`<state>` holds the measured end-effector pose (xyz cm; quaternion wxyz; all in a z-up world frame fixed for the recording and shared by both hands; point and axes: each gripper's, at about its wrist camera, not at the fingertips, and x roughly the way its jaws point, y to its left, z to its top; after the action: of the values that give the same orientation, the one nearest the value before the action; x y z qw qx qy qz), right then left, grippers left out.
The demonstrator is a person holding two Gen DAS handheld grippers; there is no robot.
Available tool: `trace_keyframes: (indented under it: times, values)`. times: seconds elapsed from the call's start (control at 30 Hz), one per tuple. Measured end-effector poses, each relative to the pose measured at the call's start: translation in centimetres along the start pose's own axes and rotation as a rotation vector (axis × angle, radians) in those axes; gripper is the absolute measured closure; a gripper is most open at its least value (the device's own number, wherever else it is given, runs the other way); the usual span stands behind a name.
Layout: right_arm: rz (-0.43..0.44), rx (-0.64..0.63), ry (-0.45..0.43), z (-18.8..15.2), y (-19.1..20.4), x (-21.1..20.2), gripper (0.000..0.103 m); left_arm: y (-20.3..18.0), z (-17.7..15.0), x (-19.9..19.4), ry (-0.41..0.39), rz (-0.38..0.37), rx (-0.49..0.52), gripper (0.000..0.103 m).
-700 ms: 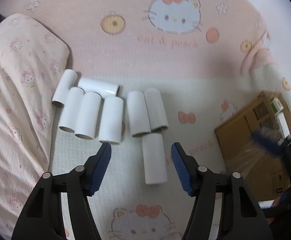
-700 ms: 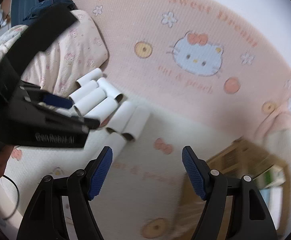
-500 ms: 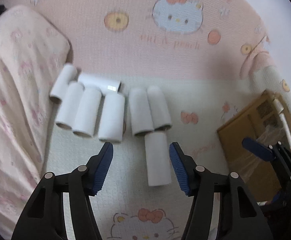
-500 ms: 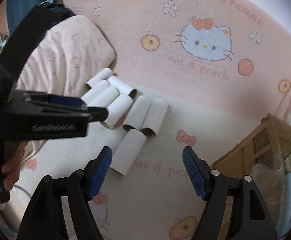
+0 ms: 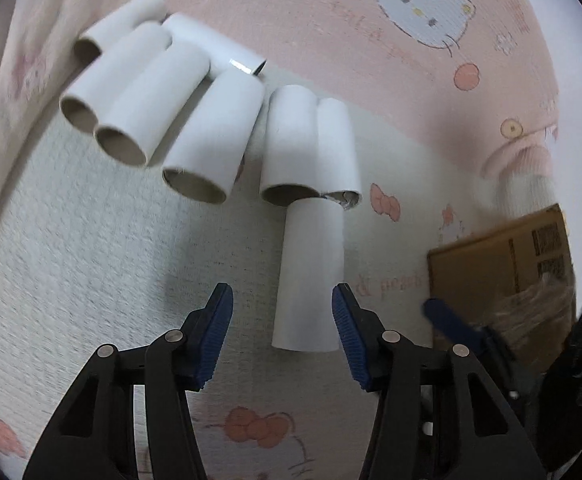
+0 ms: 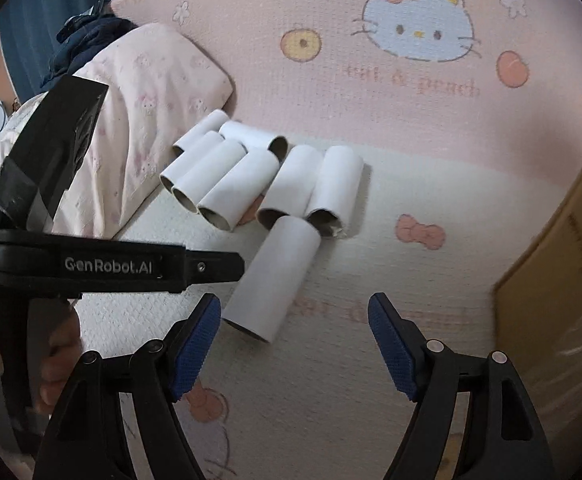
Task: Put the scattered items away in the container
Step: 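Reach both grippers to one white paper tube and close around it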
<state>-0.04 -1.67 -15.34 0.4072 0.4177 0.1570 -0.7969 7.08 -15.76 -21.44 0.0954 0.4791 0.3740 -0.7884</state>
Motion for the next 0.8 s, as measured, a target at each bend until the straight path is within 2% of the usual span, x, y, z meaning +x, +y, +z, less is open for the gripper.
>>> trace_keyframes:
  times: [0.1,0.27,0.3,0.33,0.4,0.53,0.6,0.63,0.8]
  values:
    - [0.023,0.026,0.078,0.2,-0.1,1.7,0.028,0.2,-0.2,0.4,0.000,0.016,0.009,0.047]
    - [0.060,0.101,0.091,0.6,-1.1,2.5,0.028,-0.2,0.2,0.7,-0.017,0.019,0.023,0.047]
    - [0.075,0.122,0.100,0.8,-1.4,2.7,0.028,-0.1,0.3,0.8,-0.016,0.018,0.012,0.054]
    - [0.085,0.131,0.118,1.0,-1.6,3.0,0.028,0.0,0.6,1.0,-0.014,0.011,-0.009,0.064]
    - [0.091,0.157,0.155,1.4,-2.1,3.4,0.028,0.3,1.1,1.6,0.011,-0.029,-0.046,0.071]
    - [0.143,0.225,0.158,2.0,-3.0,3.4,0.029,0.5,1.5,2.3,0.047,-0.100,-0.071,0.073]
    - [0.156,0.242,0.169,2.2,-3.2,3.5,0.030,0.3,1.7,2.5,0.048,-0.095,-0.063,0.073]
    - [0.158,0.238,0.177,2.4,-3.1,3.7,0.032,0.2,1.8,2.6,0.048,-0.095,-0.058,0.073]
    - [0.170,0.238,0.239,2.4,-2.9,4.5,0.058,-0.5,1.7,3.2,0.066,-0.121,-0.042,0.073]
